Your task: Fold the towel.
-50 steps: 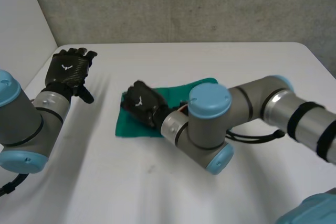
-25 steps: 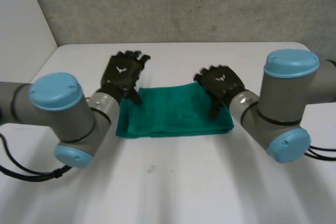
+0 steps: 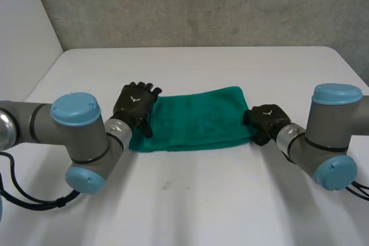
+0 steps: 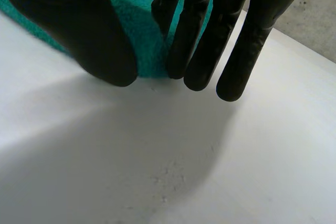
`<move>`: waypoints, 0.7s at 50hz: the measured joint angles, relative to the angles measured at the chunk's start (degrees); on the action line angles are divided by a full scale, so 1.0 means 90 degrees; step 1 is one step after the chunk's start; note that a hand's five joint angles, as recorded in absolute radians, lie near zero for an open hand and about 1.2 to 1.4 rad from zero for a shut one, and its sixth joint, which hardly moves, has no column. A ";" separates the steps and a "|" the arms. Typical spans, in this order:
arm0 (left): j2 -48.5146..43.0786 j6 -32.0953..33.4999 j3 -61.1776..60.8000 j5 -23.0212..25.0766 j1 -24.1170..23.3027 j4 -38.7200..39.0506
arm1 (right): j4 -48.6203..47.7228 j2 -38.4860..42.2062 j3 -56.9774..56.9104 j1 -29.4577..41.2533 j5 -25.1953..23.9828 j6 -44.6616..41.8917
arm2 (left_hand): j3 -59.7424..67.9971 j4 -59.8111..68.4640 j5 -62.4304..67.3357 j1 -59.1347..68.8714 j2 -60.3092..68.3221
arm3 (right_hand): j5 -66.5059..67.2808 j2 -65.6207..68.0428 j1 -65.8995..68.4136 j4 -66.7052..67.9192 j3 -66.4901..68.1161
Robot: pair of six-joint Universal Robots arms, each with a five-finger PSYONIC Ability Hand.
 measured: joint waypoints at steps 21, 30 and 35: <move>0.1222 -0.0071 -0.0922 -0.0018 0.0153 0.0017 | 0.0294 -0.0593 -0.0704 0.0092 -0.0393 0.0417 | 0.0000 -0.0001 0.0000 0.0000 0.0001 | 0.0221 0.0049 0.0774 0.0132 0.0120; 0.1791 -0.0113 -0.1421 -0.0099 0.0603 0.0031 | 0.0605 0.0095 -0.2356 0.1577 -0.1097 0.0998 | -0.0001 -0.0001 -0.0001 0.0000 0.0001 | 0.0225 0.0125 0.0996 0.0135 0.0121; 0.1907 -0.0121 -0.1533 -0.0117 0.0870 0.0031 | 0.0683 0.0976 -0.3286 0.2458 -0.1191 0.1332 | 0.0000 -0.0001 -0.0001 0.0000 0.0001 | 0.0227 0.0125 0.1001 0.0136 0.0121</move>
